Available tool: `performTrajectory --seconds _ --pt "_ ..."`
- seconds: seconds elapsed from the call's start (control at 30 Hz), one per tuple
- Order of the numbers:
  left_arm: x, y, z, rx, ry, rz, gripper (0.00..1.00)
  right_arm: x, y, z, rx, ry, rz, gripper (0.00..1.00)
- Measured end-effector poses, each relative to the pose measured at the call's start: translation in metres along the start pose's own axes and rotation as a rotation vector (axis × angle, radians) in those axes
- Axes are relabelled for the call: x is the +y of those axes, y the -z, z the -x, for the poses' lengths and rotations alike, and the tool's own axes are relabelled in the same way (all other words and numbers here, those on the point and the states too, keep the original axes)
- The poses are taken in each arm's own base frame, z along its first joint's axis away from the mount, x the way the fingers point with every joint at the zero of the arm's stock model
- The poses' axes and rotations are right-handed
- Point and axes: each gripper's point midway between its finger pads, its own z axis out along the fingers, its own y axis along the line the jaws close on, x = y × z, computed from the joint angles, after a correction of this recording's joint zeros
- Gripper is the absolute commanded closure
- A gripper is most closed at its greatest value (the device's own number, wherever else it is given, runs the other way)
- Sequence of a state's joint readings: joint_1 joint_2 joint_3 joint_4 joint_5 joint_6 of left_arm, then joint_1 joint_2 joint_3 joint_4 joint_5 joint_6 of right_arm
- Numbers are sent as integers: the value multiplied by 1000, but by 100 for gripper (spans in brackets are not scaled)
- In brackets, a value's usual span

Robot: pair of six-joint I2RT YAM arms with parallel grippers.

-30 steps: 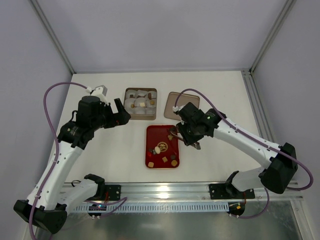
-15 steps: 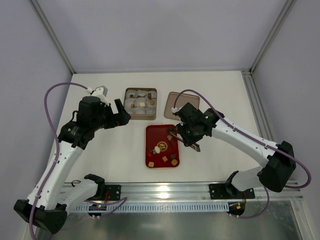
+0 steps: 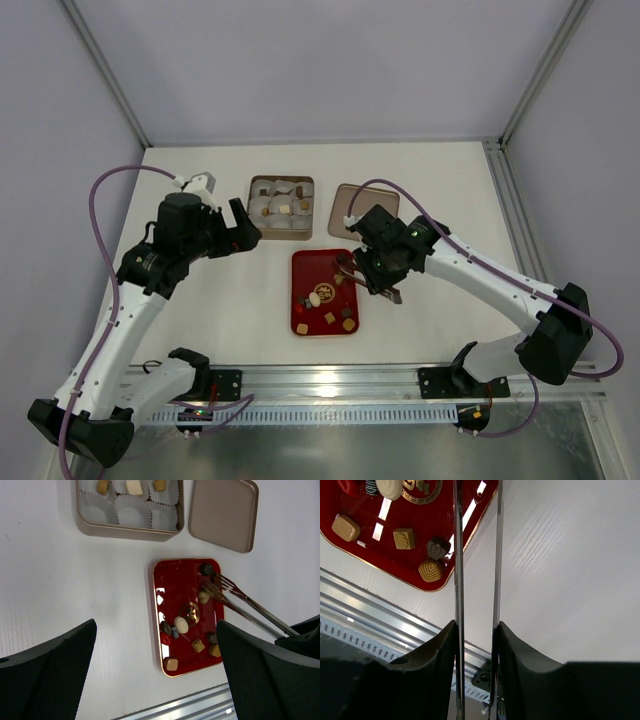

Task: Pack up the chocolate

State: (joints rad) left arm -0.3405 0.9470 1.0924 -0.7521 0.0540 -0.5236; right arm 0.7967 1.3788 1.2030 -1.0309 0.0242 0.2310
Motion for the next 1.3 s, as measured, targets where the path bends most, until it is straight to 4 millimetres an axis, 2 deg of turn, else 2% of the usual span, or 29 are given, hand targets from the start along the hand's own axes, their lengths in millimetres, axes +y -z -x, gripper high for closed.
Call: performTrajectory --seconds 1.0,1.3 --pt "1 -1 -2 5 0 2 0 -3 -4 5 27 27 -23 60" --pt "2 -2 -3 8 0 4 0 -2 -9 3 49 37 -16 67"
